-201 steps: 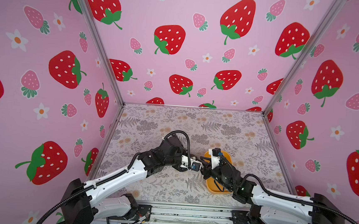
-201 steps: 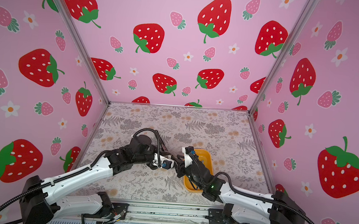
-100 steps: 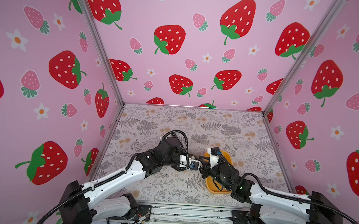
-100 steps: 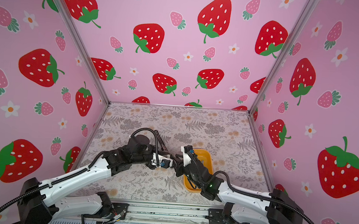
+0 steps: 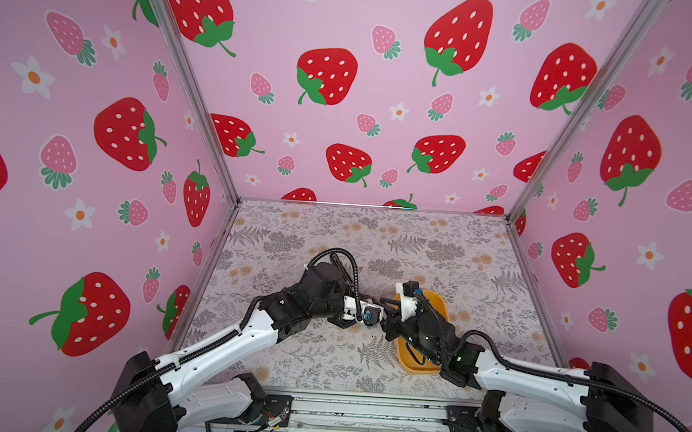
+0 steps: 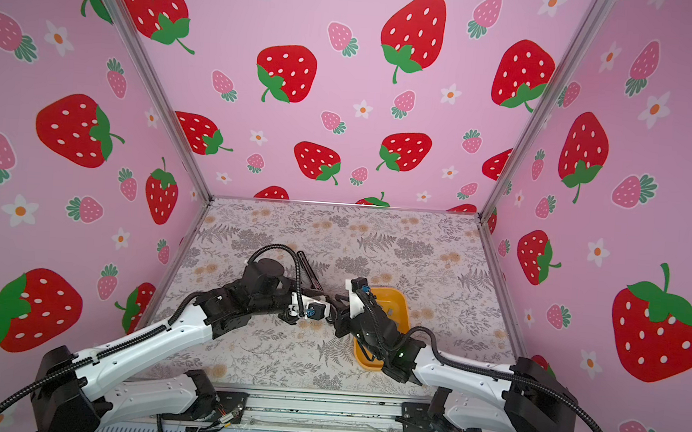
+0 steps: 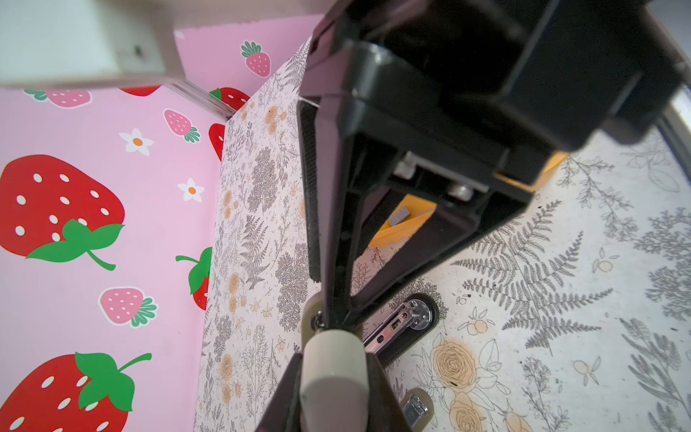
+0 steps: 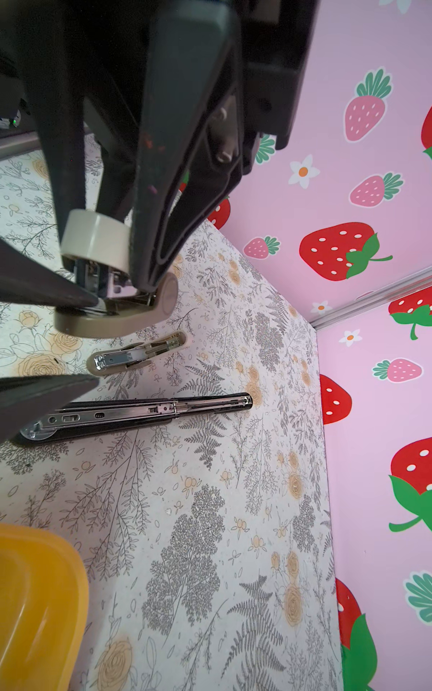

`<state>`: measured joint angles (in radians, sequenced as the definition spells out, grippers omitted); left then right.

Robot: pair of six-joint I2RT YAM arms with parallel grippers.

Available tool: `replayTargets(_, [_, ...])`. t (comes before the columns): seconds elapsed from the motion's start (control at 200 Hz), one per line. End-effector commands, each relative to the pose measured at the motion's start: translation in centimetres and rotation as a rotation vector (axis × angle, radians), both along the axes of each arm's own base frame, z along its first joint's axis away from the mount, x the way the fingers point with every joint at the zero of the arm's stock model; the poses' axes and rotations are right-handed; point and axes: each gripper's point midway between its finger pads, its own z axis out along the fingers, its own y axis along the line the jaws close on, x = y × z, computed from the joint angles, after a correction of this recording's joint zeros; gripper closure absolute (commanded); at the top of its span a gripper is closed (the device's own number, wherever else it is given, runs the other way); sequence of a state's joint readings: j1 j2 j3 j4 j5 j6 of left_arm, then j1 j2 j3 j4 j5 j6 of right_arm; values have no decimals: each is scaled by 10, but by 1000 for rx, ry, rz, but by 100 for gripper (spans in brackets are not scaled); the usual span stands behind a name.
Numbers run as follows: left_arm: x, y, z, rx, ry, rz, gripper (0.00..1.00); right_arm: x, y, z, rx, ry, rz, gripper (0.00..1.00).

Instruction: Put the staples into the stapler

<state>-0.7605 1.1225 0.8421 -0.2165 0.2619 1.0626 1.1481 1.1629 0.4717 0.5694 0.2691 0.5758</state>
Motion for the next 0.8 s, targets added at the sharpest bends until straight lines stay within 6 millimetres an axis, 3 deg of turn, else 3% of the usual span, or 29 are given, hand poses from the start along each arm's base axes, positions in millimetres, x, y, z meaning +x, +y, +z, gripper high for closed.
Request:
replayTargets(0.0, [-45,-33,56,-233,-17,-268,100,9,-2,-21,-85,20,-41,68])
replayTargets(0.115, [-47,-33,60,-248,-14,-274,100,12,-1,-26,-106,21,-52,69])
replayTargets(0.25, [-46,-31,65,-267,-17,-270,100,19,-1,-34,-130,31,-75,80])
replayTargets(0.48, [-42,-26,76,-309,-26,-243,100,25,2,-43,-146,47,-81,85])
replayTargets(0.635, [-26,-24,79,-328,-12,-161,100,22,-9,-27,-115,-12,-85,85])
replayTargets(0.79, [-7,-20,85,-377,18,-66,100,15,-41,-6,-103,-229,-103,78])
